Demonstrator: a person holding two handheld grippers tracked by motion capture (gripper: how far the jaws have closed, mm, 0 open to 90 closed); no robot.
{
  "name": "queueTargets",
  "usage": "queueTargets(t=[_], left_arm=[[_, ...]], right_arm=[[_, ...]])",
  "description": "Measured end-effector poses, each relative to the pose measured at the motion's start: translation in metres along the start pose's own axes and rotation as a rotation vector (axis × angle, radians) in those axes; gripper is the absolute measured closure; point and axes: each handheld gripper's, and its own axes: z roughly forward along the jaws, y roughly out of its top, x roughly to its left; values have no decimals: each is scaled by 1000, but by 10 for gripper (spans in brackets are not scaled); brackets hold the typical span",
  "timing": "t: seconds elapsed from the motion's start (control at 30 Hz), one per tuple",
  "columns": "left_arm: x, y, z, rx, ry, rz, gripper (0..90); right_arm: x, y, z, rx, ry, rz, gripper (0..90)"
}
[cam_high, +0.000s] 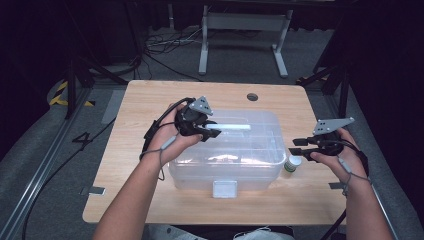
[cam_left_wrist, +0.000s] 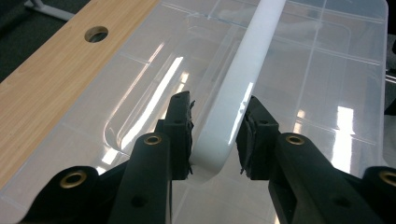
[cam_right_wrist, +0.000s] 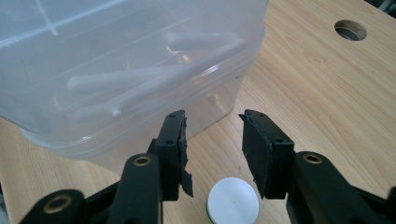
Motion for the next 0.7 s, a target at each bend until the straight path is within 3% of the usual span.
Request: queueTargets(t=[0.2, 0.43, 0.7], left_arm=[[5, 5, -3, 5, 4, -5, 687], [14, 15, -5, 19, -7, -27, 687], [22, 22, -7, 24, -14, -35, 689]], right_arm=[[4, -1, -2, -16, 20, 16, 720], [9, -5, -9, -13, 9, 35, 877], [14, -9, -10, -17, 23, 45, 898]])
